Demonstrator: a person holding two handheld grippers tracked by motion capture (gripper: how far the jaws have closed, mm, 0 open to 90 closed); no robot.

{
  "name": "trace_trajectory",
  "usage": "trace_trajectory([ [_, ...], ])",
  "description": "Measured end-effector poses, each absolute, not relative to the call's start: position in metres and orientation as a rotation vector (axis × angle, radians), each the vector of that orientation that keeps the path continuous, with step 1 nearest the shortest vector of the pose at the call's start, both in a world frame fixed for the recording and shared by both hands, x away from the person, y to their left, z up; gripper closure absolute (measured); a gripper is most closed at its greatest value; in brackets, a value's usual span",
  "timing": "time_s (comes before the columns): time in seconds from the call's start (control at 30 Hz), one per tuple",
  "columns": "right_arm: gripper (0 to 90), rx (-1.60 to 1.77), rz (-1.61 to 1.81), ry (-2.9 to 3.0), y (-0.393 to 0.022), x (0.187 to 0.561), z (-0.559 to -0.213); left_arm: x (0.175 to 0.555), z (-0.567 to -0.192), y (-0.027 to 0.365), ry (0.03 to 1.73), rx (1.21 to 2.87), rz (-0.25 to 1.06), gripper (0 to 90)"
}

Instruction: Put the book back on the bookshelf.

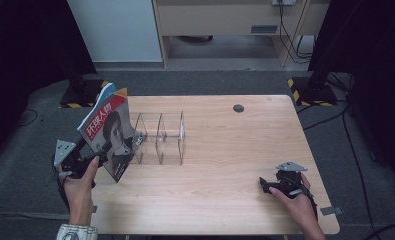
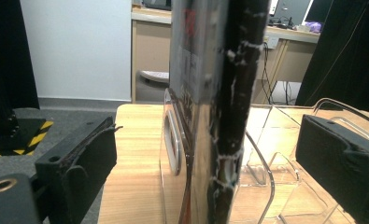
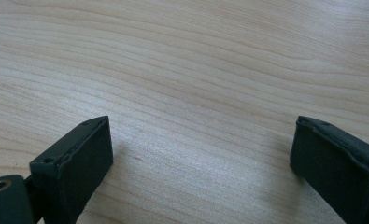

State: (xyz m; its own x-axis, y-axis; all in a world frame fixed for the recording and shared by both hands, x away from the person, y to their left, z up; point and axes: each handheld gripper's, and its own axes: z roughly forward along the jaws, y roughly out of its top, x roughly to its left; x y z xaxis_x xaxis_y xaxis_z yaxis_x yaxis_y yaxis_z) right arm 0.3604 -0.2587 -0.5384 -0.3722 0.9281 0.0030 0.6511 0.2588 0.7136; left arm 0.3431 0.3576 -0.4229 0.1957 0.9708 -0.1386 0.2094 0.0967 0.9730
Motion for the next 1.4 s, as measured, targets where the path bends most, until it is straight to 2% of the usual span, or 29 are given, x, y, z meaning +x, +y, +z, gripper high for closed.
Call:
trace_trajectory([
  [1.4, 6.2, 1.445, 0.885, 2.103, -0.258, 0.358, -0.539, 0.296, -0.437, 0.335, 1.243, 1.425, 0.848, 5.8],
])
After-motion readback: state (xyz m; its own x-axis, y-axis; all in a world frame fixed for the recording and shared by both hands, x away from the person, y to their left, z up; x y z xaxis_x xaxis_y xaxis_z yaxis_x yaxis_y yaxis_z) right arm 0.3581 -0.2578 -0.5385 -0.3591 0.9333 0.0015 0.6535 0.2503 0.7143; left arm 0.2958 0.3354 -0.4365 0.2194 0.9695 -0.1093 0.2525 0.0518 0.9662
